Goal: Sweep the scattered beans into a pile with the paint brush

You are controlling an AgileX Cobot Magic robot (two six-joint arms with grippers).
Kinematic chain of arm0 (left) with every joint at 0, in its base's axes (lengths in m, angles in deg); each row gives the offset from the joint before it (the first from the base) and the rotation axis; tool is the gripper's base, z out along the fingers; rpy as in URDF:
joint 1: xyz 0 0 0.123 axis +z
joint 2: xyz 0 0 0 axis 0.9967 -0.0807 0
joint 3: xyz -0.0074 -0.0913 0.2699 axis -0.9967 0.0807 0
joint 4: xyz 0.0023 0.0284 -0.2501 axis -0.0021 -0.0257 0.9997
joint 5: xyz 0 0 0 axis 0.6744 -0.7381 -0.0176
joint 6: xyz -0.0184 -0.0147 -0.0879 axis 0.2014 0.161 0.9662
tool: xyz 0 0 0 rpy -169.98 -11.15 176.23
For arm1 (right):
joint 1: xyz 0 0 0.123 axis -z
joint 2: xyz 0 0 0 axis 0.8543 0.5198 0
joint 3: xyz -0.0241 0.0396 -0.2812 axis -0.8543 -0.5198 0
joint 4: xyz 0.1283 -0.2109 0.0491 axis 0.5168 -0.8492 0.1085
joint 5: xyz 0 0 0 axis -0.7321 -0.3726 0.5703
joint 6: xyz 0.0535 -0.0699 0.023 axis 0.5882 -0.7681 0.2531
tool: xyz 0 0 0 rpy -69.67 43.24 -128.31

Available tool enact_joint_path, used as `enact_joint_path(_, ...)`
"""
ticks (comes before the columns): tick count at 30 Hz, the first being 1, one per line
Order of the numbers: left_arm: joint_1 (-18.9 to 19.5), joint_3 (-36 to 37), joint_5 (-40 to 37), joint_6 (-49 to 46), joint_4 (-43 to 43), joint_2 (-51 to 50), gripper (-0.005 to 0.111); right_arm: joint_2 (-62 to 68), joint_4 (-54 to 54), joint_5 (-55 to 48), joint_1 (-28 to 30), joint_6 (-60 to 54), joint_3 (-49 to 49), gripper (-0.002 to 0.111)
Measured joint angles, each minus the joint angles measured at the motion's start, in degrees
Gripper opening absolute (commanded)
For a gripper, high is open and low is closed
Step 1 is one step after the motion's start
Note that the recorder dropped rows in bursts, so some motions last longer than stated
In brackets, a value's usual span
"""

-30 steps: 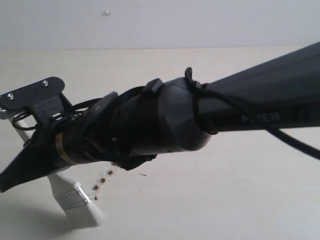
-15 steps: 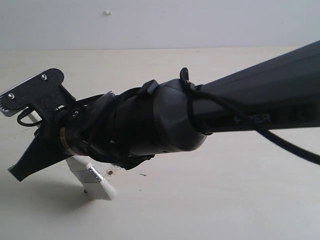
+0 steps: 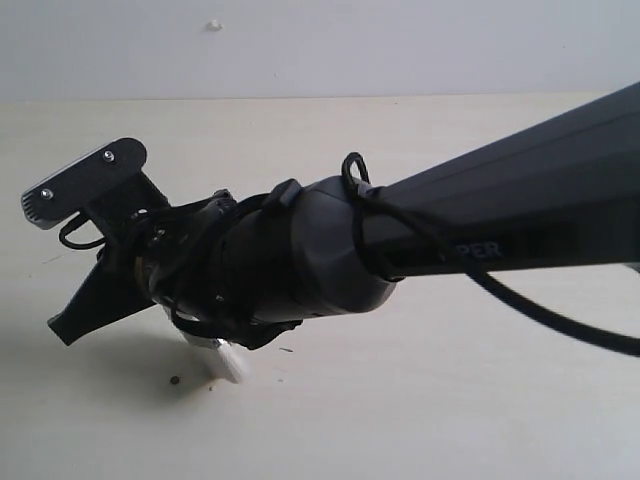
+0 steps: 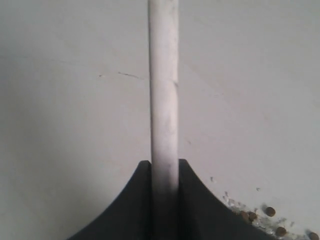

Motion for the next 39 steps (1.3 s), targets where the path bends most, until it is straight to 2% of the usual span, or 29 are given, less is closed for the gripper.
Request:
enact_joint_path(10,0.00,0.00,0.00,0.00,0.00,0.00,0.000,-0.26,-0.12,-2.21,0.00,-2.71,0.00,0.000)
enact_joint_path(17,0.00,0.00,0.00,0.00,0.00,0.00,0.000,-4.77,-0.12,5.42,-0.27,-2.68,0.00,0.000)
enact_joint_path(25,0.00,0.00,0.00,0.00,0.00,0.00,0.000,-6.80,-0.12,13.95,-0.31,2.43,0.33,0.000)
enact_joint_path(33,0.00,0.00,0.00,0.00,0.00,0.00,0.000,1.35,-0.22,10.96,-0.31,3.02,3.60,0.000)
enact_joint_path(39,0.00,0.00,0.00,0.00,0.00,0.00,0.000,2.77,-0.22,10.29,-0.31,3.02,6.42,0.000)
